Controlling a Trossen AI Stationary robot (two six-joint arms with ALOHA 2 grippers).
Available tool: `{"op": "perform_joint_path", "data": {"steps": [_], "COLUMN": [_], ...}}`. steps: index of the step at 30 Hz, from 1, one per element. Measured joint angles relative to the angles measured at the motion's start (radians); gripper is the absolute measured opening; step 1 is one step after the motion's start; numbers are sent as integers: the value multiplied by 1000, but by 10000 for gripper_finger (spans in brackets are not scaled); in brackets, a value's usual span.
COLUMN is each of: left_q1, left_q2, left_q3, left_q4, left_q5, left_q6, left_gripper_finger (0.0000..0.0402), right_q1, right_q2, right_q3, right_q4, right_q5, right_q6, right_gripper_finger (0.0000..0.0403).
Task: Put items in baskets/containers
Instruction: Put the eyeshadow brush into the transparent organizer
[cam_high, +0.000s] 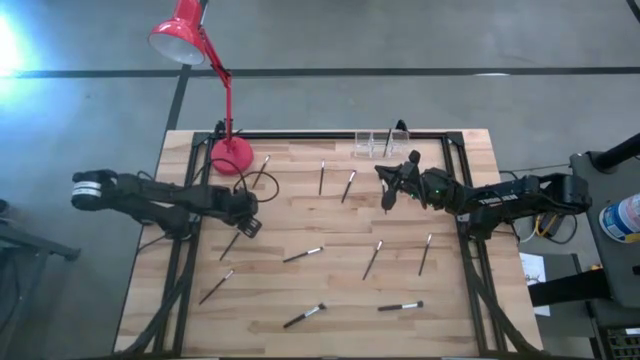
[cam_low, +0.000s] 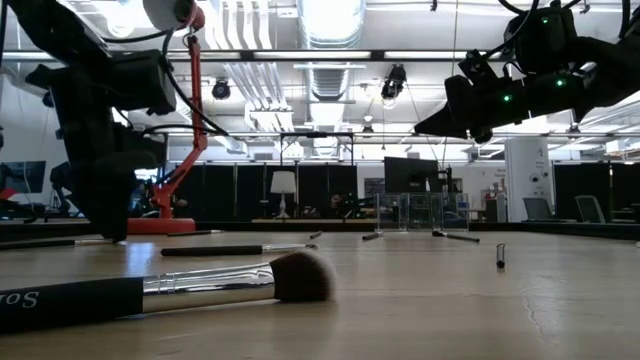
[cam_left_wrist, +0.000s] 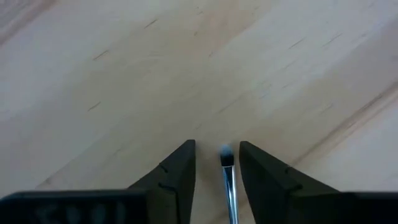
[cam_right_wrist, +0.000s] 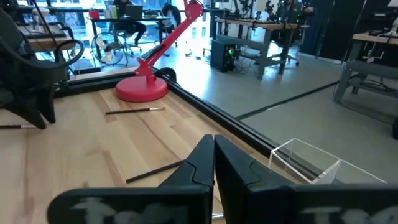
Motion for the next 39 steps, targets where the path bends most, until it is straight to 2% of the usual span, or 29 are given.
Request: {"op": "perform_joint_path", "data": {"steps": [9,14,19,24,31,35,39], "left_q1": [1,0,0,29,78,87,106], "left_q2": [57,-5,-104,-150,-84,-24,53], "left_q3": [-1,21,-2,-83,-192,-186,-132], "left_q4": [-9,7,149,505,1123,1359,1450], "left_q5": [17,16,-11,-17,25,39,73], "left_q6": [59,68,28,102,268,351,394], "left_gripper_finger": [12,2,0,0,0,0,0], "right_q1": [0,1,8,8,8,8,6], "right_q2": [0,0,0,1,1,15,65], "right_q3": [0,0,-1,17,97,139,168], "right_q4": [0,-5,-6,-8,-18,-66,-68], "right_q5": [0,1,-1,-1,-82,-137,-262], "right_q6": [0,10,16,-32,-102,-71,-11], "right_gripper_finger": [8,8,8,8,8,8,8]}}
